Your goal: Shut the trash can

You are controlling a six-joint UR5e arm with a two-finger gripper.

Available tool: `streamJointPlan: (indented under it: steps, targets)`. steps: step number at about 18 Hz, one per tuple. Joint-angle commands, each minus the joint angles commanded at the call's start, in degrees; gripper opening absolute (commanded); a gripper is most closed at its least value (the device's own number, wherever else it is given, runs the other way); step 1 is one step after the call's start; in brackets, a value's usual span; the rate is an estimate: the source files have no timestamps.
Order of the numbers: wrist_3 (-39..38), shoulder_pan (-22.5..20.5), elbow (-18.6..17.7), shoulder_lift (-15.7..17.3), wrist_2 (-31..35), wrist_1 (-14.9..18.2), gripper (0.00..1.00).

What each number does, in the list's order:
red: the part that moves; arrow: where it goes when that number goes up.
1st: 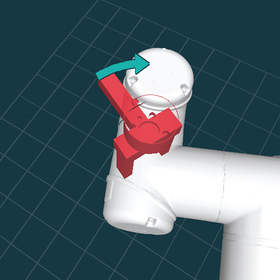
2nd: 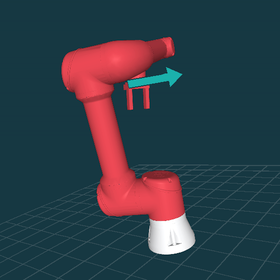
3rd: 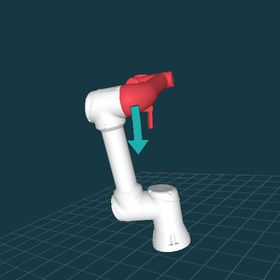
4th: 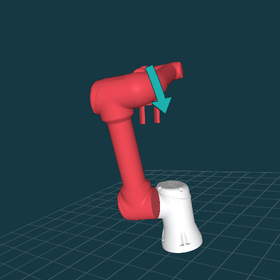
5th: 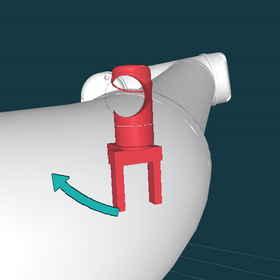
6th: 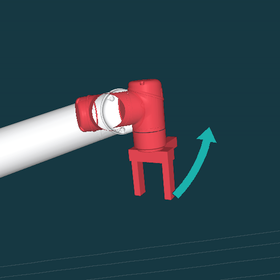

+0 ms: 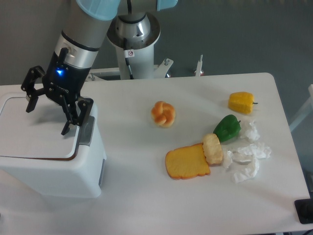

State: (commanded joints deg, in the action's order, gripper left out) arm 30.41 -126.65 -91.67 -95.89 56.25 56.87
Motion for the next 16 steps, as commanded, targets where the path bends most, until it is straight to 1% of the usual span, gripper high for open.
streamJointPlan:
  steps: [8,16]
  targets:
    - [0.0,0.0,-1.0,0.3,0.1,0.0,1.0]
    - [0.0,0.0,-1.1,0.4,0.8,0.1,1.0]
